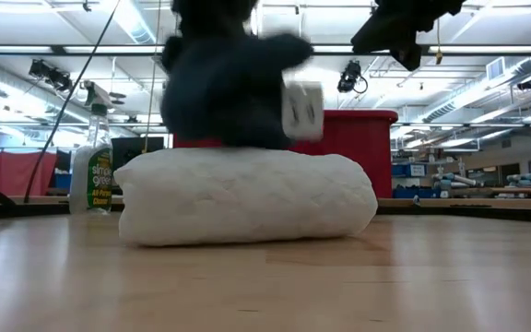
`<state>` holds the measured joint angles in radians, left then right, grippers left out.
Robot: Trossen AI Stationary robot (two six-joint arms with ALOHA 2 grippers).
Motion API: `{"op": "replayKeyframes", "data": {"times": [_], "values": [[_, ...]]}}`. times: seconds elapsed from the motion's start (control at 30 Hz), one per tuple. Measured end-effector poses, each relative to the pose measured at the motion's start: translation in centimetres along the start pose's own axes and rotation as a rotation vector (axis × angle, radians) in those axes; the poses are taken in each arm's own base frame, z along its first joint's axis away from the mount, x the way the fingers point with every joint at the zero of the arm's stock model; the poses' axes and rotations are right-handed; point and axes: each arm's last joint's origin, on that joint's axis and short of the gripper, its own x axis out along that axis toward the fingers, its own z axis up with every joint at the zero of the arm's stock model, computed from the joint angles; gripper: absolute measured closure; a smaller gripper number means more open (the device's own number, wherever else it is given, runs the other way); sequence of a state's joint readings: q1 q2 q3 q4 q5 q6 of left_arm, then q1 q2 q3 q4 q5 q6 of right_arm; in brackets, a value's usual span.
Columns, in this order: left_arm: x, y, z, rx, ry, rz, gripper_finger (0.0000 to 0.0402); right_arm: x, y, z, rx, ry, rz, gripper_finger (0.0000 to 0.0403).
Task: Fold laundry
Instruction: Stack the blue shorts on top of the white dress
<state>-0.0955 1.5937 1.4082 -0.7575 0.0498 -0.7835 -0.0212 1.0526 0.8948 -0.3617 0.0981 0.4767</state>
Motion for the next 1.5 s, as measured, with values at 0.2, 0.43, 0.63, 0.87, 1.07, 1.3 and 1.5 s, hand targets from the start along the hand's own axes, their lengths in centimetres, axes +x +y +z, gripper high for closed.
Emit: {"op": "replayKeyframes", "data": {"times": [0.2,0.43,0.63,0.87,1.07,1.3,1.5], "values": [[5.1,1.8,0.7,0.061,0.090,0.113,0.0277,0.2,-0.1,-0.1,0.002,0.004,-0.018,0.0339],[5.6,2.6,1.5,0.018,0.138,0.077,0.0106,0.3,-0.2,-0.4,0.018,0.038,-0.029,0.0339],[1.6,1.9,3.5,0.023,0.003,0.095,0.0053,1.7,0.2,-1.1,0.018,0.109,0.002,0.0339],[0.6,1.1,4.0,0.049,-0.049,0.127,0.0050,6.6,2.1,-2.2,0.036,0.144,0.144,0.0339],[0.5,-1.2,1.0,0.291,-0.017,0.154,0.0050,11.5,3.8,-3.6,-0.145,0.046,0.234,0.0354],[4.7,-0.3,-3.1,0.338,0.021,0.180,0.0049,16.0,3.8,-7.3,-0.309,0.095,0.174,0.0370],[7.3,0.6,-5.2,0.314,-0.053,0.145,0.0060,17.4,4.8,-9.9,-0.339,0.133,0.194,0.0371]]}}
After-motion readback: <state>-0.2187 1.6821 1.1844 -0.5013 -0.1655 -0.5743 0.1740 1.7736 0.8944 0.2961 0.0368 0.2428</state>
